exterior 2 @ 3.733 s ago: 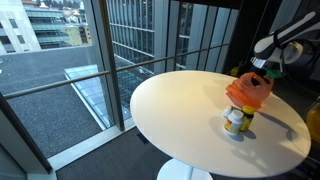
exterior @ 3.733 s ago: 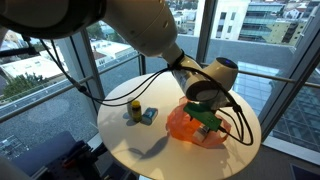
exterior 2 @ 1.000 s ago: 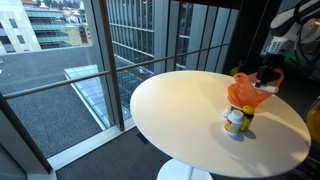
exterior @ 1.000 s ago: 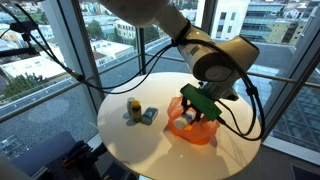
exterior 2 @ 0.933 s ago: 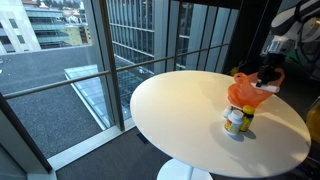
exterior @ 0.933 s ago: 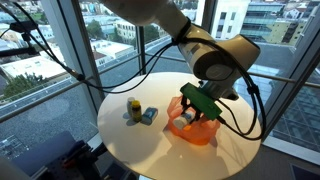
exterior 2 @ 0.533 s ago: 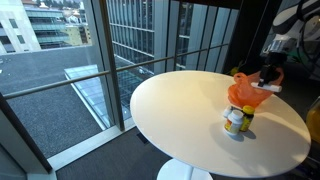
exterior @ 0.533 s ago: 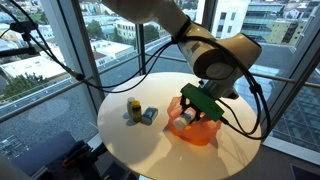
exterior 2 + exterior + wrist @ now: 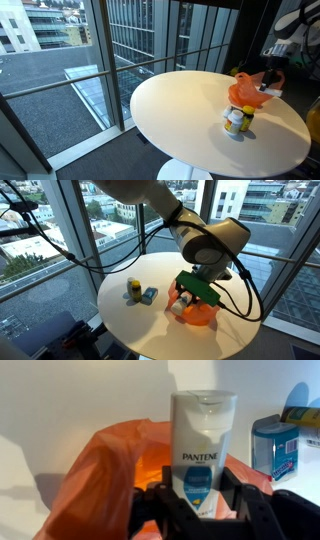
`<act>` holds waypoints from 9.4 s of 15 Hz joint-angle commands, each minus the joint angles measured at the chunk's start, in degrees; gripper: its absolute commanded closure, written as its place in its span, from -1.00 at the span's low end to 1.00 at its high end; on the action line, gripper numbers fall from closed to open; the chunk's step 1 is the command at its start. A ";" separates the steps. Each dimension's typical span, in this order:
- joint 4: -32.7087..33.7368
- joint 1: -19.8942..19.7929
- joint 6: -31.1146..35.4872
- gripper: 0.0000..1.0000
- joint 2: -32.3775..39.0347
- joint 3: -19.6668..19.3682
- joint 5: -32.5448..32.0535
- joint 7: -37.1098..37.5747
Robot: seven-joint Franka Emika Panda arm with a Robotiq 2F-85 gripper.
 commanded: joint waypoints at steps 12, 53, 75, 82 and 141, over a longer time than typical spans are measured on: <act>-18.91 5.47 15.79 0.50 -12.97 -1.65 -0.85 -11.22; -19.53 2.37 23.48 -1.00 -15.54 0.40 9.72 -14.13; -23.19 6.19 22.15 -1.00 -12.30 -5.20 -3.31 -5.99; -24.46 6.32 24.74 -1.00 -11.70 -4.85 -3.25 -6.60; -25.88 9.44 33.04 -1.00 -5.55 -3.89 -13.69 19.08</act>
